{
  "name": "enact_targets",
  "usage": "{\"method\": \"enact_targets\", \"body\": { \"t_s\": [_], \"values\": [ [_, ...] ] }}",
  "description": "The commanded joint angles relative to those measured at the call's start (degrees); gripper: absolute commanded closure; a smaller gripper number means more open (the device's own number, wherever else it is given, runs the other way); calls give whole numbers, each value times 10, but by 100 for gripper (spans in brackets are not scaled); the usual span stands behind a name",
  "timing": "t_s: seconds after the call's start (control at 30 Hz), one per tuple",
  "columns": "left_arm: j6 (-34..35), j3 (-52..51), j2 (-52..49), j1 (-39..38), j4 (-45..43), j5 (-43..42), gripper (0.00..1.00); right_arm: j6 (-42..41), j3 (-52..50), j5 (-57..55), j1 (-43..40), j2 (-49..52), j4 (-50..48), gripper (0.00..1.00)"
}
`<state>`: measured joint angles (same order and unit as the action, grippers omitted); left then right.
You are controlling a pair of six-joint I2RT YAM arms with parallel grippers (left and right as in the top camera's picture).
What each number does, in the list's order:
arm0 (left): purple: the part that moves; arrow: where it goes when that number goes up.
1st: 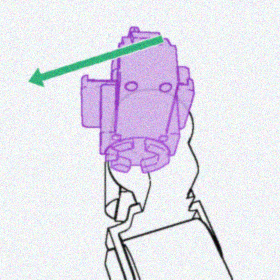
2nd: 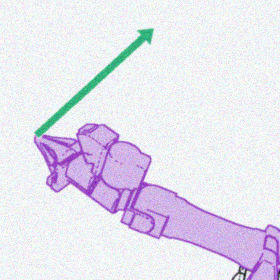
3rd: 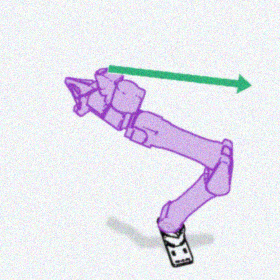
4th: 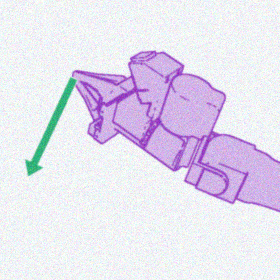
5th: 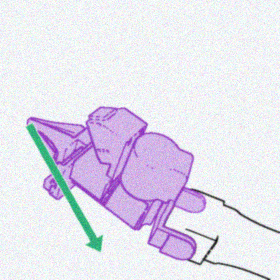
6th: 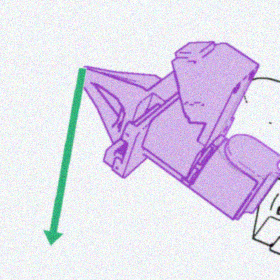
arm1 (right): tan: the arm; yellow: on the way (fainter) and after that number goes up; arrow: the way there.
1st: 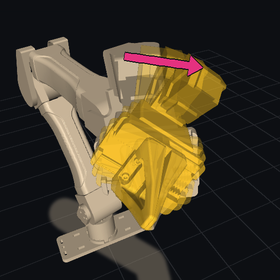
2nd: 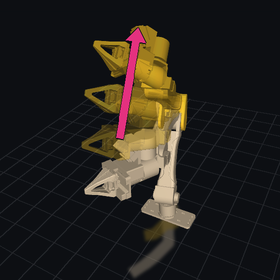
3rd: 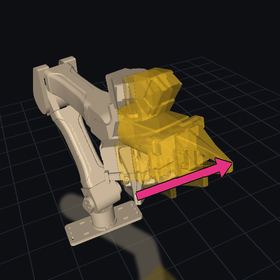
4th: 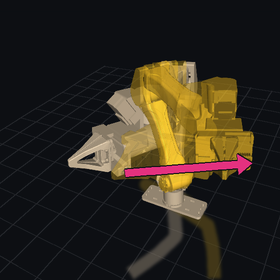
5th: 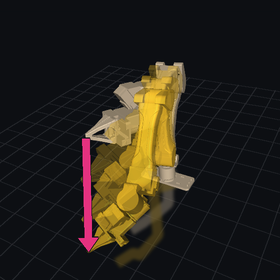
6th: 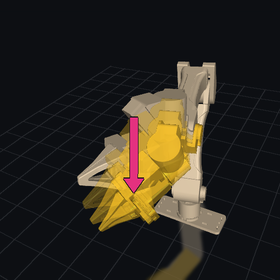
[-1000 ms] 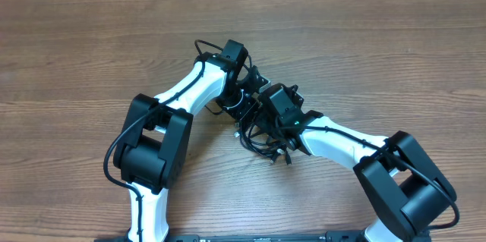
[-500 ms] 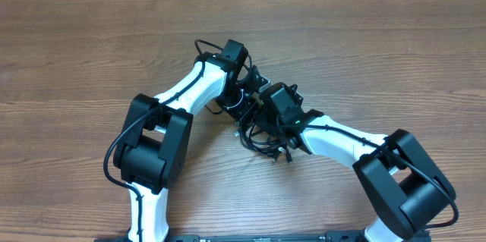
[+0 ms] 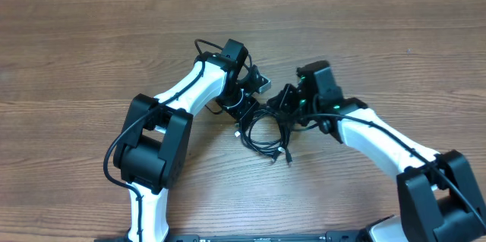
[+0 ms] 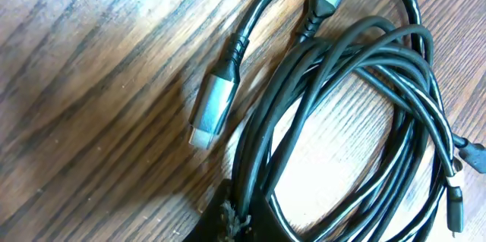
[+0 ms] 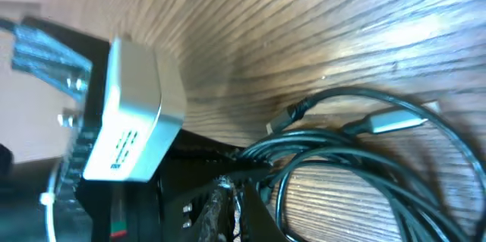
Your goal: Untangle cables
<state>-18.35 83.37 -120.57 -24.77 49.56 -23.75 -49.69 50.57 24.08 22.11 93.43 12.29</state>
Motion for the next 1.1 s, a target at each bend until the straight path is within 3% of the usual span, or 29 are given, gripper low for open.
{"method": "enact_targets", "body": {
  "t_s": [0.0, 0.2, 0.3, 0.37, 0.6, 0.73, 1.07],
  "values": [
    [-12, 10, -5, -5, 3, -1, 96, -17, 0, 14, -23, -7, 2, 96],
    [-12, 10, -5, -5, 3, -1, 96, -47, 0, 0, -21, -7, 19, 96],
    [-12, 10, -5, -5, 3, -1, 96, -47, 0, -20, -5, -6, 46, 71],
    [-12, 10, -5, -5, 3, -1, 96, -47, 0, -45, 10, -2, 59, 66],
    [-12, 10, -5, -5, 3, -1, 96, -108, 0, -116, 58, 23, 60, 65],
    [-11, 10, -5, -5, 3, -1, 96, -147, 0, -141, 78, 48, 48, 71],
    [-11, 10, -5, -5, 3, -1, 96, -148, 0, -184, 110, 107, -29, 71]
  ]
}}
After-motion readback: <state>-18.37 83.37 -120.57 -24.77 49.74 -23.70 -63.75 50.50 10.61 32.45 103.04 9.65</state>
